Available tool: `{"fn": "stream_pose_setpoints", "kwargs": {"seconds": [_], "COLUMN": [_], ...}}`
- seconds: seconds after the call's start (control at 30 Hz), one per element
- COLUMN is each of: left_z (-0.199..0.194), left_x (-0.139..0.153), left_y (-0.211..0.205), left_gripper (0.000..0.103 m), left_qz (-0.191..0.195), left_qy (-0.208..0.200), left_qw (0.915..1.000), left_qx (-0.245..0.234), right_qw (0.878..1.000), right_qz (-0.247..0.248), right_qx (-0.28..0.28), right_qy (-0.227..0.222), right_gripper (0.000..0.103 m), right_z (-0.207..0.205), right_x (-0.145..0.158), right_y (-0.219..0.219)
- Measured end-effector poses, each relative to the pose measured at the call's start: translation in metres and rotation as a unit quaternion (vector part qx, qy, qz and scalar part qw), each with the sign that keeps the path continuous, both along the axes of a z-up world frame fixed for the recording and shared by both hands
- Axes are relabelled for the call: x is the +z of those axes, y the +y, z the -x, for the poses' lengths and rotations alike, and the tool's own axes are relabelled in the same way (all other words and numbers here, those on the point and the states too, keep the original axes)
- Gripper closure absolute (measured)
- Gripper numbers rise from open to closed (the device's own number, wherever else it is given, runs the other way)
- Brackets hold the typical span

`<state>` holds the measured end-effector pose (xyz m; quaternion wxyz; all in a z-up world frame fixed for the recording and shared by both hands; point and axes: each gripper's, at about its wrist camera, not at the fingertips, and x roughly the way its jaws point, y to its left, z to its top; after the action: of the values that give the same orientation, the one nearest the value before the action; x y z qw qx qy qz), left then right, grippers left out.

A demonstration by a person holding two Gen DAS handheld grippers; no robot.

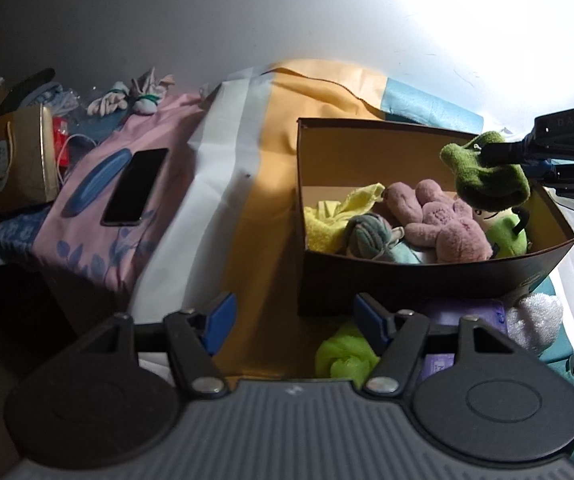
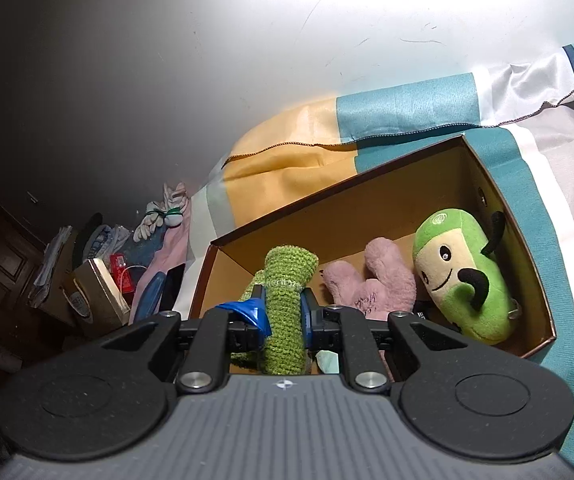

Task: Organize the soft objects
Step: 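Carry the green knit sock into the box and open the right tool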

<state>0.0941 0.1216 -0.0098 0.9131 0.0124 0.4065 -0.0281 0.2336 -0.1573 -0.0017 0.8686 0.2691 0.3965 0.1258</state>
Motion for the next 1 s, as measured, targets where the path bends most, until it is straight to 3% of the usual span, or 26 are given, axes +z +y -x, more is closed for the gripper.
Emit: {"fn": "stream_pose_setpoints", "kwargs": {"seconds": [0.47,0.5,0.7,1.0], "left_z": [0.006,0.007,0.008,0.006], "left_x": [-0.011,-0.012,-0.015,-0.015], "left_y": [0.011,0.012,0.011,0.004], "left_gripper": [0.034,0.034,0.034,0.034], "left_qz": [-0.022,-0.021,-0.027,-0.035], "left_qy": [0.029,0.031,0.034,0.035], "left_qw": [0.9987,0.9986,0.9982,0.9982], "left_qx": [0.034,0.036,0.041,0.033], "right_qw": [0.996,0.996,0.996,0.998], "right_qz": [0.080,0.081,0.080,0.028], "right_qx": [-0.024,-0.031,-0.040,-0.038], "right_qy": [0.021,0.020,0.022,-0.042], "right_gripper": [0.103,0.097,0.096,0.093], "right_z": [-0.054,-0.056,-0.056,-0.015], "right_x": [-0.032,-0.034,-0.039,-0.003], "right_y": [0.038,0.038,0.035,0.020]}}
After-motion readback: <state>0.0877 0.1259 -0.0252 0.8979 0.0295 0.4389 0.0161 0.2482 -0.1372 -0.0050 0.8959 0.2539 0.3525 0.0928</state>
